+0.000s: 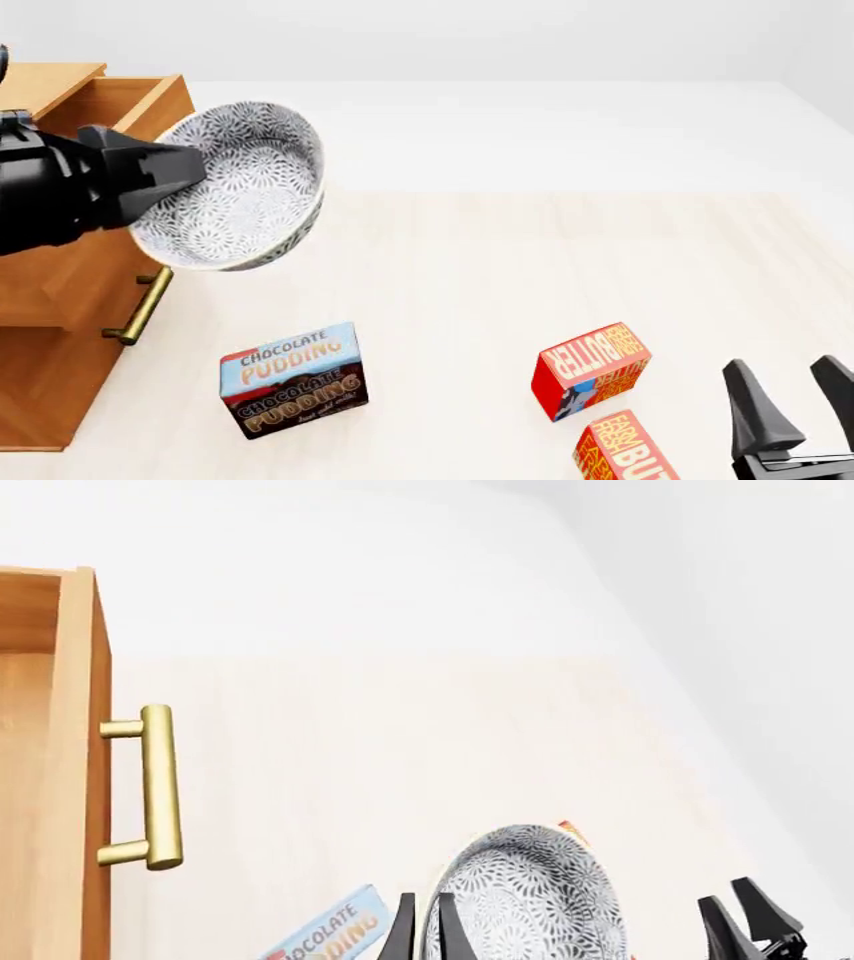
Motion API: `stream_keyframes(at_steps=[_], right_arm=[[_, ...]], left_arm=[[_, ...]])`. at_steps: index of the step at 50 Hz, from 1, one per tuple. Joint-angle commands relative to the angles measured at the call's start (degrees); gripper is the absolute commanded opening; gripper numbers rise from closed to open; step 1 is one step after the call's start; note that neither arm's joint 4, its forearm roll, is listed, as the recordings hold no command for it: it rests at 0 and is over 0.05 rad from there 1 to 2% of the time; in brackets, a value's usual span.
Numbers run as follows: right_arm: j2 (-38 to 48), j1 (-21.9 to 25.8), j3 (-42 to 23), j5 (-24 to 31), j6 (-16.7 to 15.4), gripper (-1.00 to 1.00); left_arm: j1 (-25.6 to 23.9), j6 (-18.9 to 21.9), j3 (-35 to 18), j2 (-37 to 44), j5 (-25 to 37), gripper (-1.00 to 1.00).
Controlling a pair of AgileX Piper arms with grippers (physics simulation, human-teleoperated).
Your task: Put the bowl in the top drawer of the cabinet.
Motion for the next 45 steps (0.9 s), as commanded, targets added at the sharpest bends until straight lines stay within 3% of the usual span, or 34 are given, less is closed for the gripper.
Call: stream_keyframes(at_steps=[1, 26, 45], right_arm=[[0.4, 0.0, 0.0, -0.2, 0.3, 1.0], [0.3, -0.8, 0.0, -0.1, 0.6, 1.0], [-1.0, -0.5, 0.0, 0.6, 0.7, 1.0]], left_arm=[[3.7, 2.7, -5.4, 1.6, 5.3, -1.0], [17.4, 4.8, -12.4, 2.8, 9.0, -1.0], [23.5, 6.0, -18.4, 2.6, 11.7, -1.0]])
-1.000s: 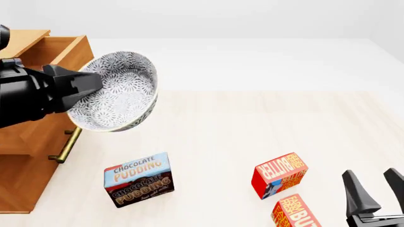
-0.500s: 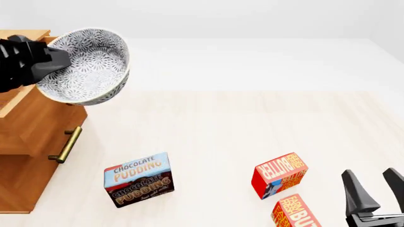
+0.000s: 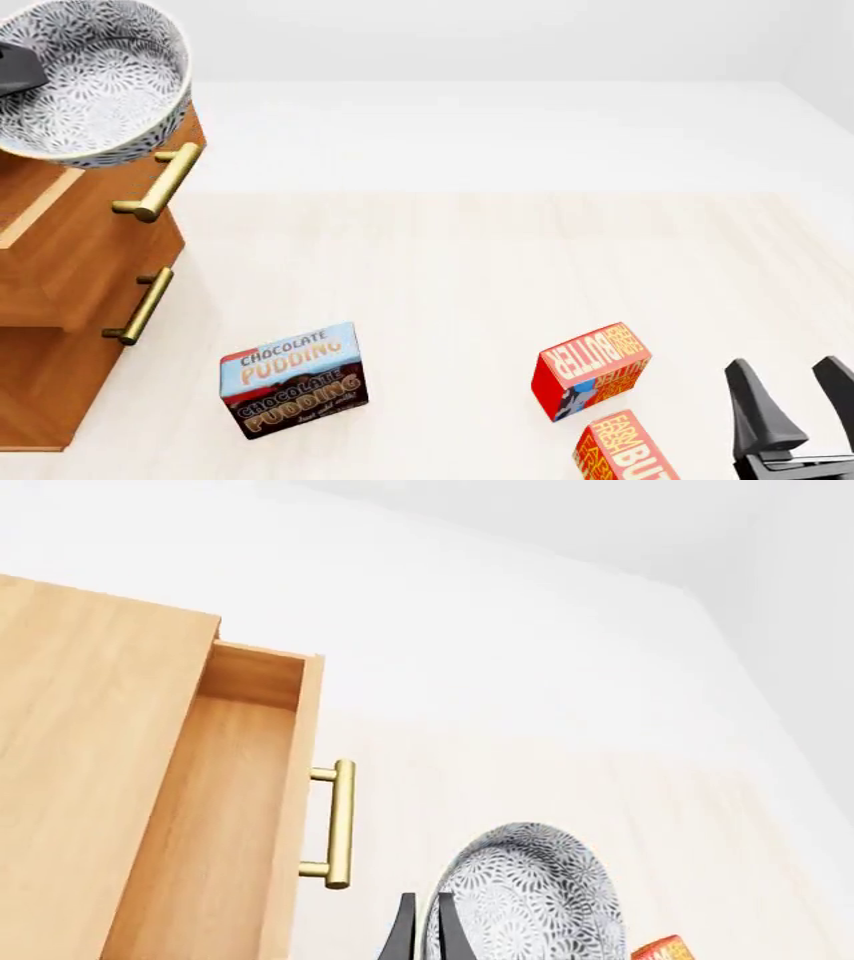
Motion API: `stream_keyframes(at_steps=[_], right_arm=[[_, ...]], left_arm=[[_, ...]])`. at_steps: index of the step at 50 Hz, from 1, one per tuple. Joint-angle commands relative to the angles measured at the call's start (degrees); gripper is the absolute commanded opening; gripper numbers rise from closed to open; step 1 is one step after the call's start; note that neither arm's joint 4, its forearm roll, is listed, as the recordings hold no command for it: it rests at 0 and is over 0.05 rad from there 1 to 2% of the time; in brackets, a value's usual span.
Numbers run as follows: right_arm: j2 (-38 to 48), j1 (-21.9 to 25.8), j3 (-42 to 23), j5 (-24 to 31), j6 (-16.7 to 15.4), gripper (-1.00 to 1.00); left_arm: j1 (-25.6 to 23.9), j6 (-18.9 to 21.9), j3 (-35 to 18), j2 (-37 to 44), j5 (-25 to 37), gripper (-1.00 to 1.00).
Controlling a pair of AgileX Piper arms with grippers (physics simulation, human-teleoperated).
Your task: Put the bowl in the top drawer of the cabinet.
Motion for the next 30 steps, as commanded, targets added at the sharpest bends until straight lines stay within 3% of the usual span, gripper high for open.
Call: stream_keyframes(at_steps=[1, 30], right_arm=[[-0.5, 0.0, 0.0, 0.3, 0.2, 1.0], [-1.4, 0.2, -0.1, 0.4, -0.3, 1.0]], left_arm=[[4.1, 1.0, -4.5, 0.0, 1.6, -1.0], [7.5, 1.0, -4.5, 0.5, 0.1, -1.0]])
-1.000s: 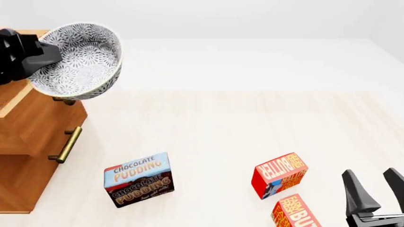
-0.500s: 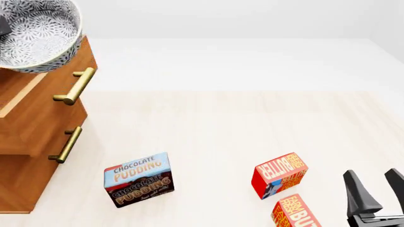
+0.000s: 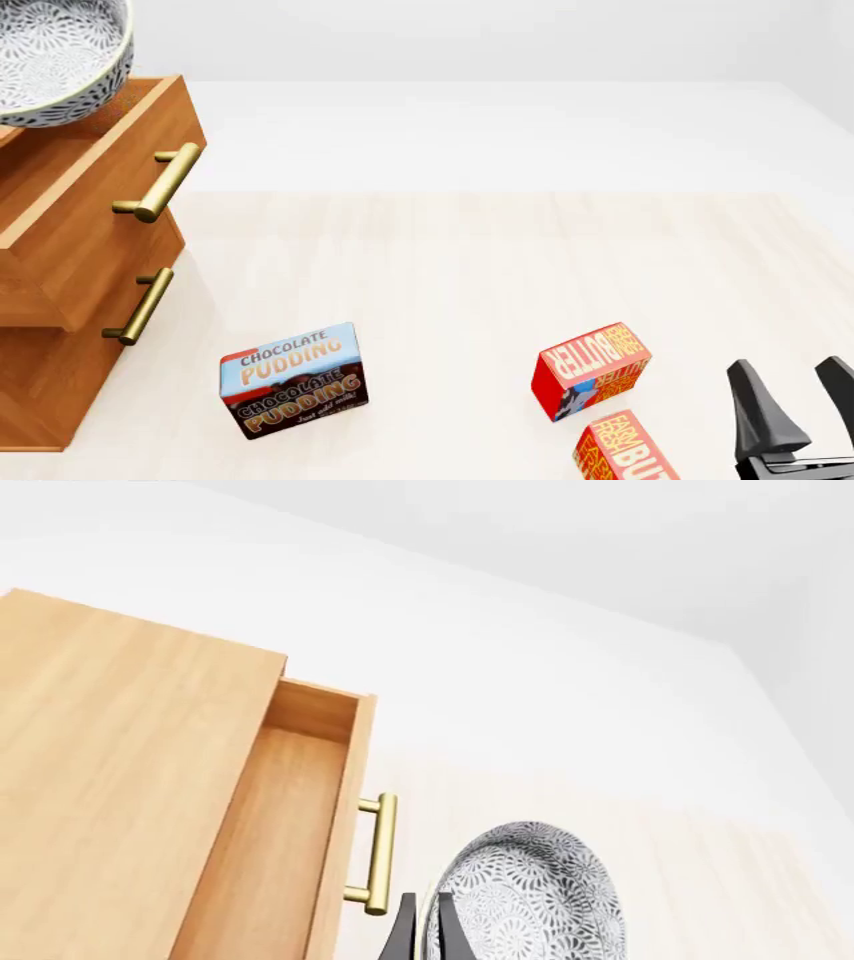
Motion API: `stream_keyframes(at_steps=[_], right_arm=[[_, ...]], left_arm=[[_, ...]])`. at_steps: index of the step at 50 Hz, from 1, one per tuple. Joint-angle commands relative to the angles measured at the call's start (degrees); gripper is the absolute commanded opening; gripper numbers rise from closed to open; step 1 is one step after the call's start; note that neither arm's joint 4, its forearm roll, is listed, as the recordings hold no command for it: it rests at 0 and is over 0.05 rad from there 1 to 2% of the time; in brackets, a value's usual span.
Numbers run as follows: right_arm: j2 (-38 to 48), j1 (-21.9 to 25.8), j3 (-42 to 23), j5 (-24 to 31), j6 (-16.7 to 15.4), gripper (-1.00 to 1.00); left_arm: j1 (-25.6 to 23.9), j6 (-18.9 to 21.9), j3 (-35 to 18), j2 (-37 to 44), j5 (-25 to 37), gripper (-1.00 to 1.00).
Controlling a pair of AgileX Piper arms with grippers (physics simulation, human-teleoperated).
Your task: Put the bowl in the top drawer of the cabinet.
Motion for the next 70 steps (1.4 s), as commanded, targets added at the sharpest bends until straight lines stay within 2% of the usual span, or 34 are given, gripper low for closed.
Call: stream_keyframes(at_steps=[1, 9, 11, 12, 19, 29, 35, 43, 45, 50, 51, 61, 67, 70], right_arm=[[-0.2, 0.1, 0.0, 0.0, -0.1, 1.0], [-0.2, 0.1, 0.0, 0.0, -0.1, 1.0], [-0.1, 0.1, 0.0, 0.1, 0.0, 1.0], [-0.1, 0.1, 0.0, 0.1, 0.0, 1.0], [0.0, 0.0, 0.0, 0.1, 0.1, 1.0], [0.0, 0.0, 0.0, 0.1, 0.1, 1.0], [0.0, 0.1, 0.0, 0.1, 0.1, 1.0], [-0.1, 0.1, 0.0, 0.1, 0.1, 1.0], [-0.1, 0.2, 0.0, 0.0, 0.0, 1.0], [-0.2, 0.3, 0.0, 0.0, 0.2, 1.0], [-0.2, 0.4, 0.0, 0.0, 0.2, 1.0], [-0.2, 0.4, 0.0, 0.0, 0.1, 1.0], [-0.2, 0.5, 0.0, 0.0, 0.1, 1.0], [-0.2, 0.6, 0.0, 0.0, 0.1, 1.0]], left_arm=[[0.8, 0.3, -0.2, 0.0, -0.5, -1.0], [0.8, 0.3, -0.2, 0.0, -0.5, -1.0], [2.2, 0.2, 0.1, 0.6, 0.1, -1.0], [3.5, 2.1, 0.2, 0.9, 0.1, -1.0], [5.0, 0.3, 1.7, 1.2, 1.0, -1.0], [8.6, 1.0, 1.6, 2.4, 1.3, -1.0], [10.4, -0.6, 1.0, 3.0, 1.8, -1.0], [14.3, -0.8, -0.7, 3.9, 1.6, -1.0], [15.3, -2.7, 0.9, 3.7, 1.4, -1.0], [17.0, -3.0, 0.6, 3.7, 0.5, -1.0], [18.3, -4.2, 0.7, 3.7, -0.1, -1.0], [19.6, -6.9, 4.7, 2.4, -1.8, -1.0], [22.1, -8.9, 3.3, 3.3, -2.1, -1.0], [23.3, -8.4, 3.3, 3.7, -2.4, -1.0]])
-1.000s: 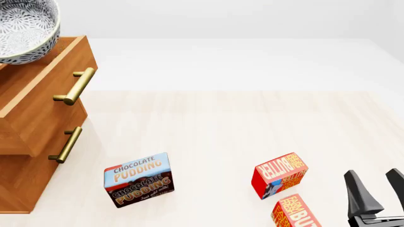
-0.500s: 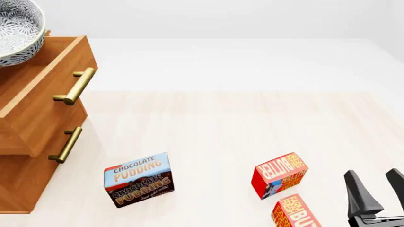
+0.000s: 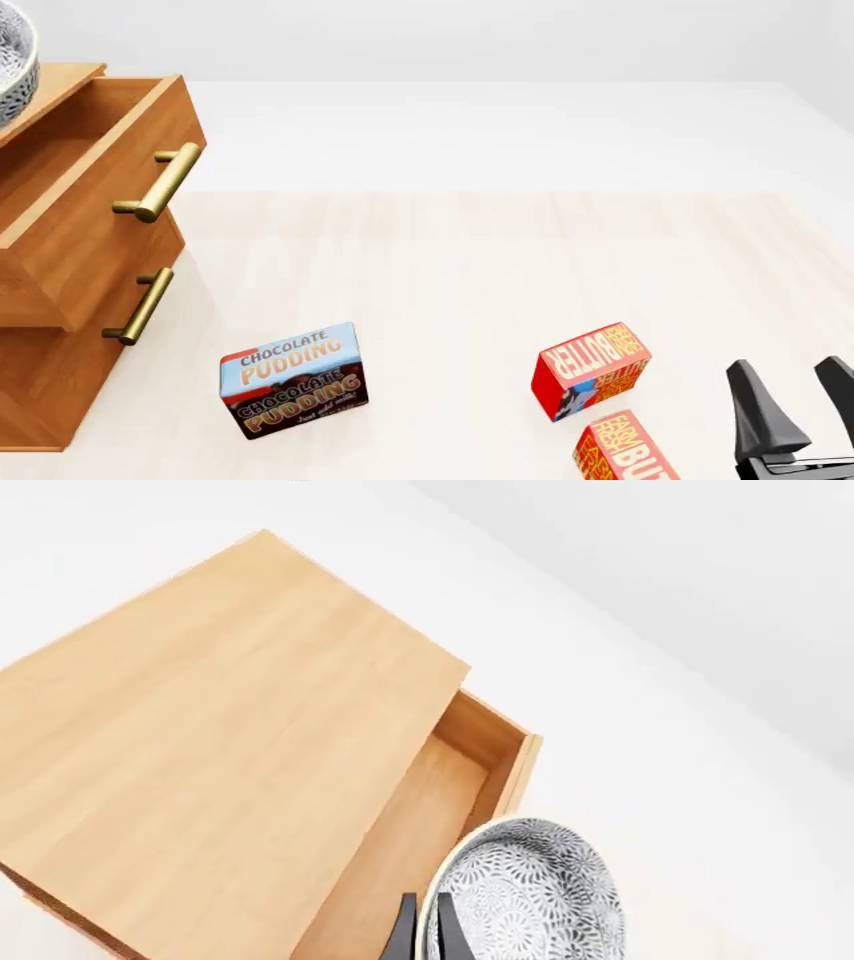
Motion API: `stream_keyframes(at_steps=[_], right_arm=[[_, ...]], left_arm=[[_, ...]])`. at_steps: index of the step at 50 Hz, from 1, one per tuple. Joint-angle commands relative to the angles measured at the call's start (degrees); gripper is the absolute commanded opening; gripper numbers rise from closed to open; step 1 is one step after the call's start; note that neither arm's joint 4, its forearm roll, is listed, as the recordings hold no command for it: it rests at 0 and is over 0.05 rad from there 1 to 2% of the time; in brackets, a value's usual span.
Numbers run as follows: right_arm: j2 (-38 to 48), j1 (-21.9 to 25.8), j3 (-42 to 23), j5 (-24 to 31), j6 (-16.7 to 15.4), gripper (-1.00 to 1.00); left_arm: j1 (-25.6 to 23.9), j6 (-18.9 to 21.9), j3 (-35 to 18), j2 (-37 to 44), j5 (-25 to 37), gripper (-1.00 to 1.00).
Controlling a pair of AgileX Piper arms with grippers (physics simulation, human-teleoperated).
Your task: Put the bowl in the top drawer of the cabinet.
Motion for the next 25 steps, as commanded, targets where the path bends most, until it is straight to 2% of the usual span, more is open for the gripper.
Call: stream_keyframes(at_steps=[1, 11, 14, 15, 17, 19, 22, 25], right_arm=[[0.0, 0.2, 0.0, 0.0, 0.0, 1.0], [-0.1, 0.2, 0.0, -0.1, -0.1, 1.0], [-0.1, 0.2, 0.0, -0.1, -0.1, 1.0], [-0.1, 0.2, 0.0, -0.1, -0.2, 1.0], [-0.1, 0.1, 0.0, -0.1, -0.2, 1.0], [-0.1, 0.1, 0.0, -0.1, -0.2, 1.0], [-0.1, -0.1, 0.0, -0.1, -0.3, 1.0], [-0.1, -0.1, 0.0, -0.1, -0.2, 1.0]], left_arm=[[4.5, -0.9, 0.2, 0.8, -1.7, -1.0], [7.3, -4.0, -3.3, 3.0, -1.2, -1.0], [7.5, -4.2, -2.6, 2.9, -1.1, -1.0], [7.6, -5.6, -1.5, 2.9, -1.3, -1.0], [8.2, -4.9, -2.0, 3.3, -1.9, -1.0], [7.8, -7.2, -0.5, 3.2, -1.3, -1.0], [8.9, -6.4, -1.7, 3.8, -1.5, -1.0], [10.2, -7.0, -0.8, 4.1, -2.1, -1.0]])
